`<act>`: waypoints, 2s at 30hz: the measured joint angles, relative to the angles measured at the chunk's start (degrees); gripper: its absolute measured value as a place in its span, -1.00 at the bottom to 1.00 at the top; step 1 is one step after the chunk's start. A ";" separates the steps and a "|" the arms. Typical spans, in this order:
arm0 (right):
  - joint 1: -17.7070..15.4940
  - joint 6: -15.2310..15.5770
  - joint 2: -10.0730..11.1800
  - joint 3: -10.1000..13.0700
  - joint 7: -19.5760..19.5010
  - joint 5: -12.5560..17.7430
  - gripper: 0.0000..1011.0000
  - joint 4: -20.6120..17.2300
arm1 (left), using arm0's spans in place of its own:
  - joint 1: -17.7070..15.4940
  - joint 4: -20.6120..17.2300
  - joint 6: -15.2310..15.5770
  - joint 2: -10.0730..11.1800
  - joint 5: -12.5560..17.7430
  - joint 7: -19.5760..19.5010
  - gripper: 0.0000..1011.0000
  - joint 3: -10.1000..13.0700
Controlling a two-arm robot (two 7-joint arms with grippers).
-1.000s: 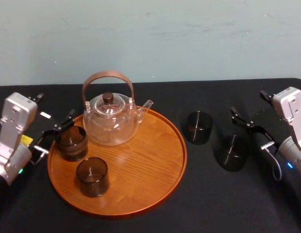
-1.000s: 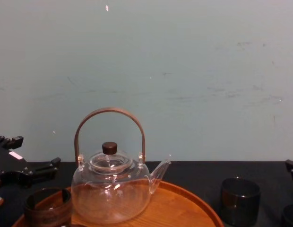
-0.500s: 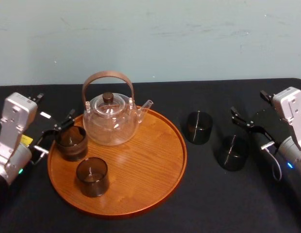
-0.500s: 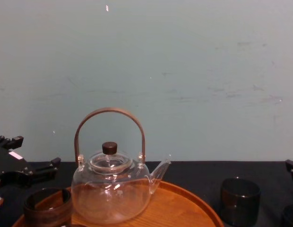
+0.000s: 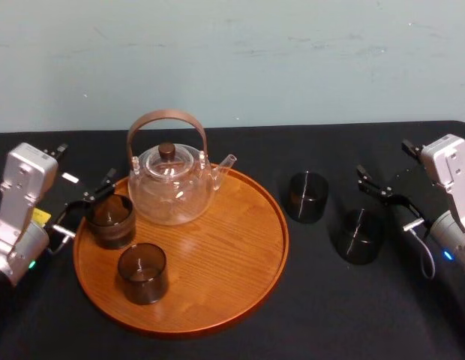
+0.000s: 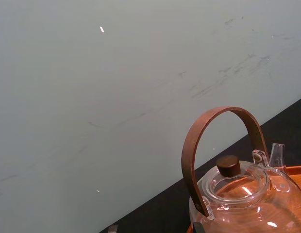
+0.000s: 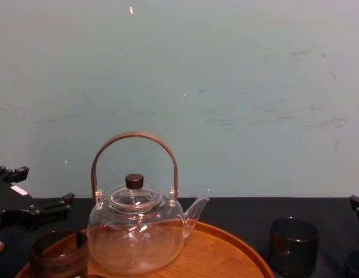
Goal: Pick up the glass from the table and place it on the tray.
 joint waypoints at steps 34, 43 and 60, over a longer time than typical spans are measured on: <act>-14.49 -0.19 3.39 8.12 3.15 2.65 0.98 -16.44 | 0.00 0.00 0.00 0.00 0.00 0.00 0.98 0.00; -19.26 0.05 3.20 9.83 3.89 3.91 0.98 -18.84 | 0.00 0.00 0.00 0.00 0.00 0.00 0.98 0.00; -23.24 1.42 0.71 11.14 5.71 3.83 0.98 -19.50 | 0.00 0.00 0.00 0.00 0.00 0.00 0.98 0.00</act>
